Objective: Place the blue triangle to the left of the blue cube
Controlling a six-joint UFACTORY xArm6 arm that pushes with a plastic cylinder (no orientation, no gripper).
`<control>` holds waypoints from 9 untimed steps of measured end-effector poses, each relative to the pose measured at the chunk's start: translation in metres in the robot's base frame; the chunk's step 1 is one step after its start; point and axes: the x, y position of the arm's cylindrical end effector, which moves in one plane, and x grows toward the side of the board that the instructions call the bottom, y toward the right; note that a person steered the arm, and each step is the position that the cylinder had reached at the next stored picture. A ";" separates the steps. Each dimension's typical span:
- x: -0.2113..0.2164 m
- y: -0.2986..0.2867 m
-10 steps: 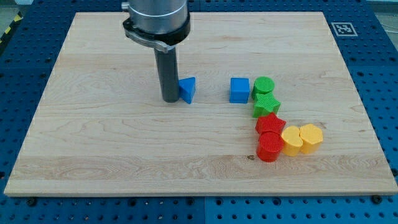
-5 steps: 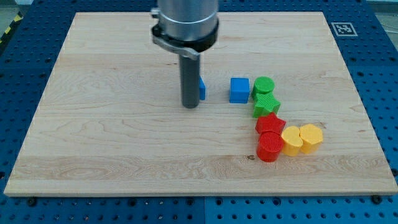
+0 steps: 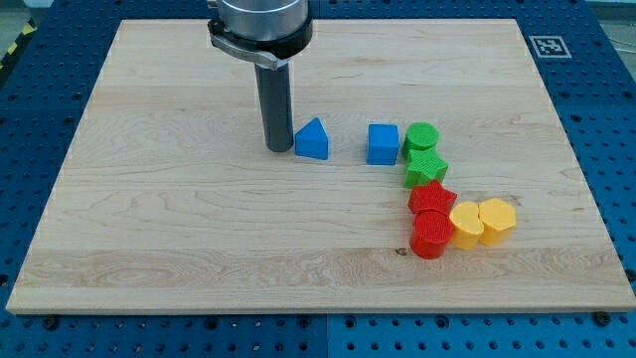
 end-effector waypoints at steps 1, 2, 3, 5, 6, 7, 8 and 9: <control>0.000 0.013; 0.000 0.017; 0.005 0.003; 0.003 0.010; -0.002 0.014; -0.003 0.016; -0.003 0.028; -0.003 0.038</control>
